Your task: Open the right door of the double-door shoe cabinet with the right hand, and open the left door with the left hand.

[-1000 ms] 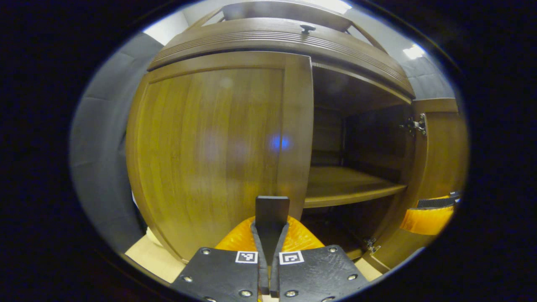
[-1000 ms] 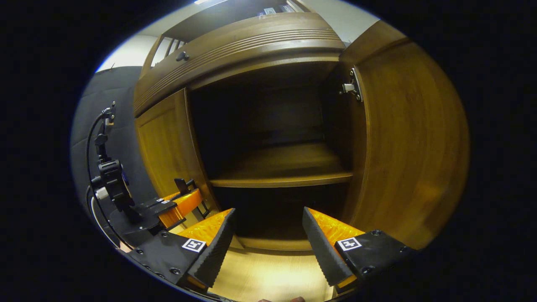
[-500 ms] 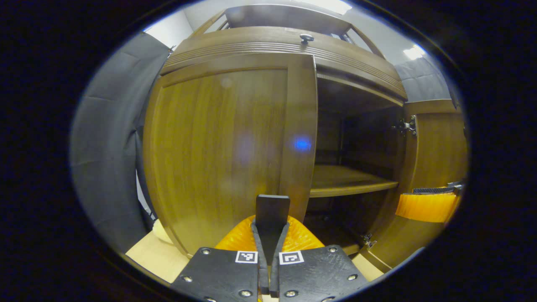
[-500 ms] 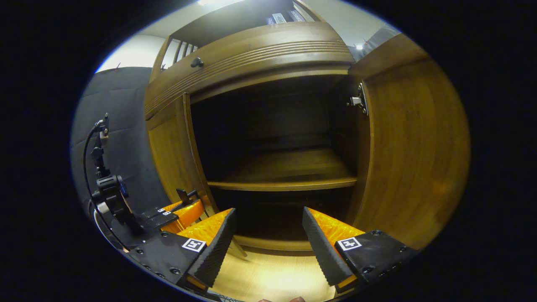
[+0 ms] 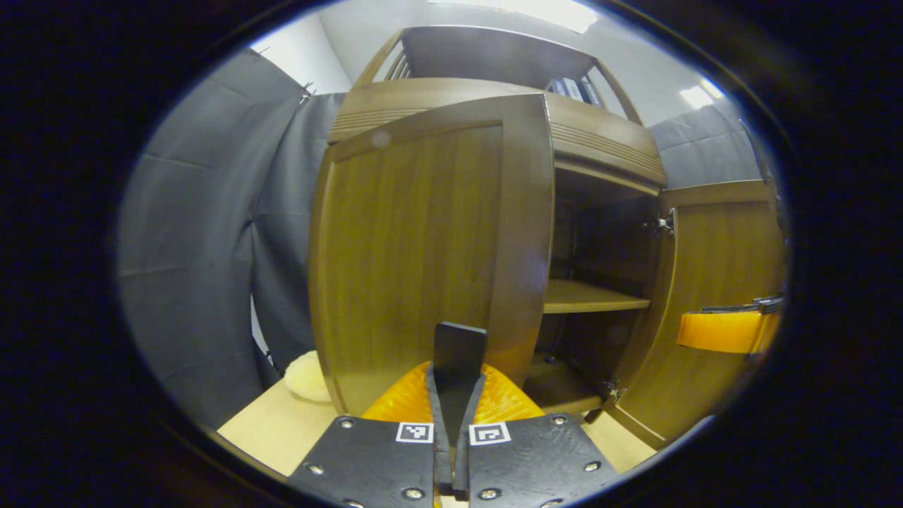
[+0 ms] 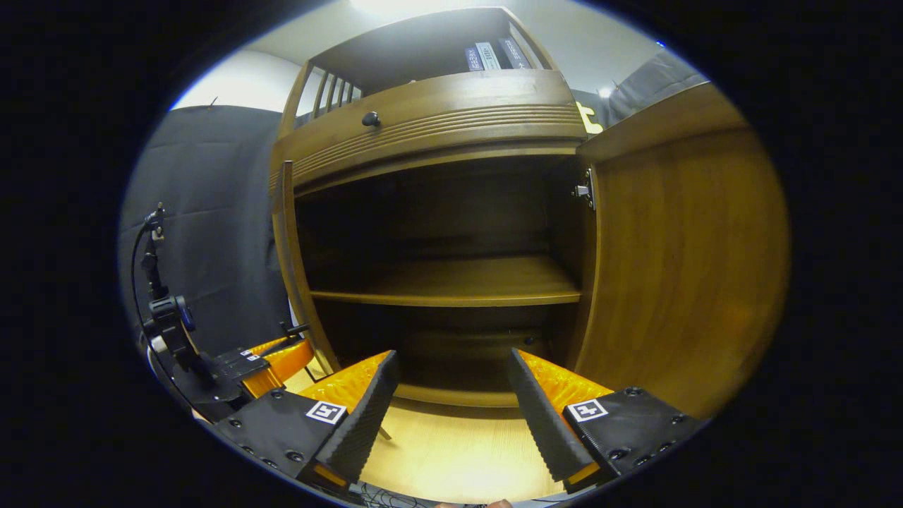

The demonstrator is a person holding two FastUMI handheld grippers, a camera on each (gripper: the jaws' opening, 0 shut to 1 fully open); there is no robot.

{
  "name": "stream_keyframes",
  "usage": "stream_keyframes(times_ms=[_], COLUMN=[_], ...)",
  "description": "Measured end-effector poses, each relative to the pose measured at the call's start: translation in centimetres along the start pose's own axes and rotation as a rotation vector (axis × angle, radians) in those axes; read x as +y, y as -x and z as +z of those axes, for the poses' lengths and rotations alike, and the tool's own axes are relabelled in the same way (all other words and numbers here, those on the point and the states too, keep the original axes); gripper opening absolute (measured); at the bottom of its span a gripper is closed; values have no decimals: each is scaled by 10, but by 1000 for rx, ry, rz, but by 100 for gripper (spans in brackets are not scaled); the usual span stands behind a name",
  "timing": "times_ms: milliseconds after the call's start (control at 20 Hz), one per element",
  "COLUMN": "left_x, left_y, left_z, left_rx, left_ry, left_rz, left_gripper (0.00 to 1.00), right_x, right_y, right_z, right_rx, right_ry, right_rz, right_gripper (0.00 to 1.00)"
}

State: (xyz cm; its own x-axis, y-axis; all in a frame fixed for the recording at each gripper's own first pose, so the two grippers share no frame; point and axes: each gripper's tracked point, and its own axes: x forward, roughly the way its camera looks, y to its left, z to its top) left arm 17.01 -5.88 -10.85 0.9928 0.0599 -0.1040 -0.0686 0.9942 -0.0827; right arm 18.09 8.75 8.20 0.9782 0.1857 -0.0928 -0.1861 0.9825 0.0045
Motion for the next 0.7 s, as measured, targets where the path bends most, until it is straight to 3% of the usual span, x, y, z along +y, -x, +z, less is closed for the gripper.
stream_keyframes(times_ms=[400,700], left_x=[9,22], left_y=[9,17], left_z=[20,43], left_rx=[-16,-32], left_ry=[-10,-3], left_rz=[88,139], left_gripper=[3,2], right_x=[18,20], right_y=[9,8], right_z=[0,-3], right_rx=[-39,-45], right_ry=[22,-2], right_rz=[47,42], right_gripper=[93,93])
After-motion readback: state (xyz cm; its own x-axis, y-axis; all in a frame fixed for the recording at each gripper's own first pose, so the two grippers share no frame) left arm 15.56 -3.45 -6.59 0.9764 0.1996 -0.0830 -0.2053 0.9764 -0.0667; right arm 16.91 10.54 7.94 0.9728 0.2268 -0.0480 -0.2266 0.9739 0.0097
